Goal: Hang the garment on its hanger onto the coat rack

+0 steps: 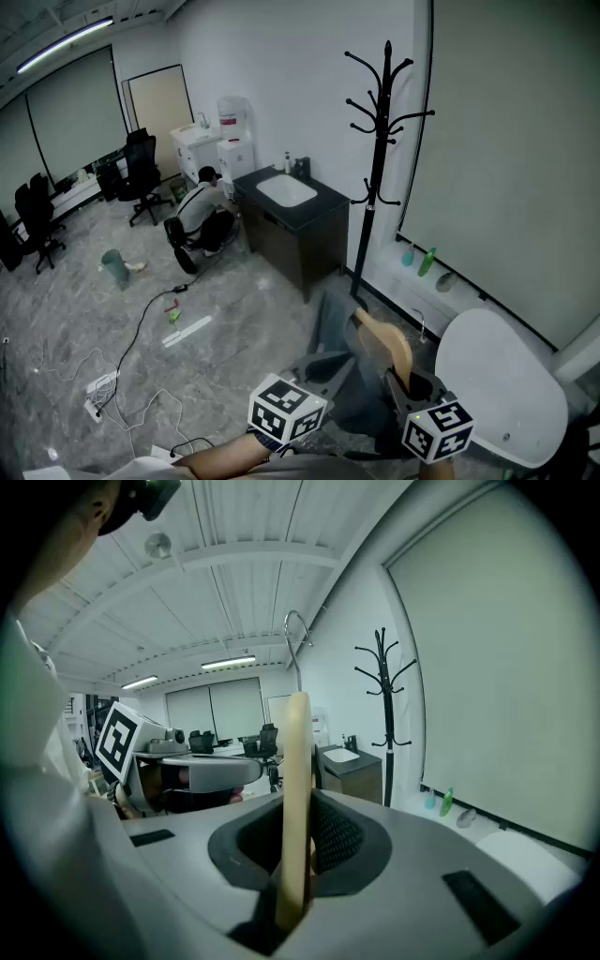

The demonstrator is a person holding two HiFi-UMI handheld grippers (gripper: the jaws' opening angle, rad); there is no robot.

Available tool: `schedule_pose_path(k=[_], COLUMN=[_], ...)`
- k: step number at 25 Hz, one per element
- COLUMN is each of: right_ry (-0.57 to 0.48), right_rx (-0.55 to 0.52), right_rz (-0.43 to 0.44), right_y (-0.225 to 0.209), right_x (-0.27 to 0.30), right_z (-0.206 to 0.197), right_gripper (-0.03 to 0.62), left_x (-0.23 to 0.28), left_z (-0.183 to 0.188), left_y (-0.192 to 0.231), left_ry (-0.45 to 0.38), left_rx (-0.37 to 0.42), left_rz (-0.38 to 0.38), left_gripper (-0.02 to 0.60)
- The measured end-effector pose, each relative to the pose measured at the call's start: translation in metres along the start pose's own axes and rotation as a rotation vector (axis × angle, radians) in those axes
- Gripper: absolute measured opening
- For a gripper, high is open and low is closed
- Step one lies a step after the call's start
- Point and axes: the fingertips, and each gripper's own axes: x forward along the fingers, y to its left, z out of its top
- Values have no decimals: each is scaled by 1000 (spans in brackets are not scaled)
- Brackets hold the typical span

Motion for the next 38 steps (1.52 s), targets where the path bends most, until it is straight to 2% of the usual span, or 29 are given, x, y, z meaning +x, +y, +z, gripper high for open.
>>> schedule_pose_path(k=[15, 29, 38], right_ry=[-11, -34, -28], right_rx=[19, 17, 27], right_rz=[-20, 49, 74], right_y=[-24, -49, -62], right_x=[-12, 6, 53], right_z=[0, 15, 29], right_gripper=[54, 54, 54], left_x=[12, 36, 59], left_z=[-7, -7, 0], left_y=[-12, -21, 17], left_ry=[7, 2, -8], left_rx=[0, 11, 9], left_rz=[14, 95, 124], left_gripper=[5, 5, 5])
